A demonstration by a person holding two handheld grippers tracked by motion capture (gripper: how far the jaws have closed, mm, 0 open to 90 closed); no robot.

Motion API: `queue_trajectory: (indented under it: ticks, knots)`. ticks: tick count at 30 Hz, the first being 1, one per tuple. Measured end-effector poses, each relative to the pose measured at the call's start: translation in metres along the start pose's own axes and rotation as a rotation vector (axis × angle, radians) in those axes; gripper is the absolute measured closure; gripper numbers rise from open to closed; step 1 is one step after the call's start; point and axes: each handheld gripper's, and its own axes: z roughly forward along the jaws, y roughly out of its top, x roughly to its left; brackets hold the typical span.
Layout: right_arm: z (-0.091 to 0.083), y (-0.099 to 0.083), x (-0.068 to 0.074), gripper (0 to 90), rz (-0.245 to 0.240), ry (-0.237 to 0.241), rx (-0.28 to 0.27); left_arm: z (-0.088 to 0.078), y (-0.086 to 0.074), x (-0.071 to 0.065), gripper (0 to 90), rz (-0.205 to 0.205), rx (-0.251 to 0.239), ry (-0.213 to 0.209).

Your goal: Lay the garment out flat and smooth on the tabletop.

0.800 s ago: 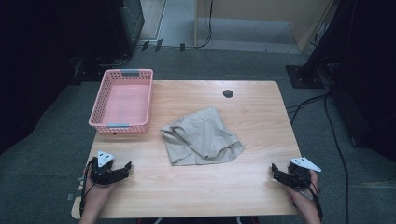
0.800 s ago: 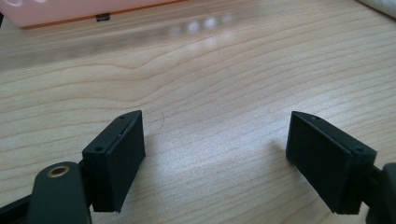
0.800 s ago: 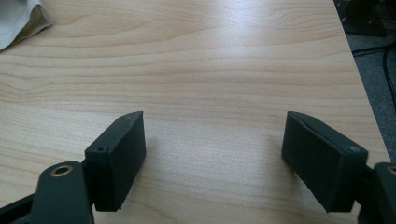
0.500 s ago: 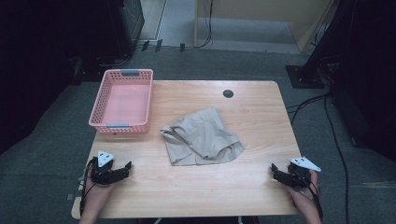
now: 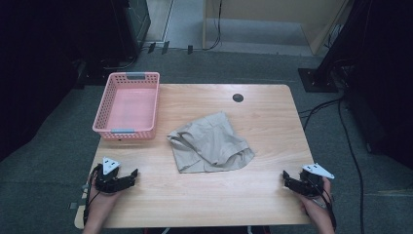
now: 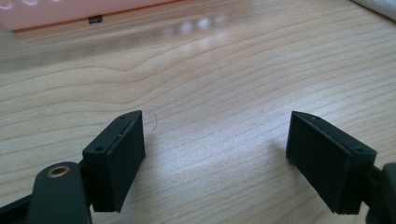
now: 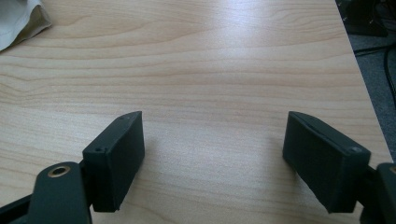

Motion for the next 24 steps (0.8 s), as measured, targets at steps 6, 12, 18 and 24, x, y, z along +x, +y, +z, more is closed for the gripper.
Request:
queue_trajectory:
  ticks: [6, 12, 18, 24]
  knots:
    - [0.0, 0.0, 0.0, 21.1, 0.001, -0.001, 0.0, -0.005, 0.001, -0.002, 20.0, 0.005, -0.047, -0.001]
    - [0.0, 0.0, 0.0, 21.1, 0.001, -0.001, 0.0, -0.009, 0.017, -0.02, 20.0, 0.006, -0.11, -0.045]
    - [0.0, 0.0, 0.0, 20.9, 0.001, 0.0, 0.001, -0.005, 0.031, -0.041, 20.1, 0.009, -0.137, -0.101]
    - [0.0, 0.0, 0.0, 20.9, 0.001, -0.001, 0.0, 0.009, 0.045, -0.063, 20.1, 0.02, -0.14, -0.141]
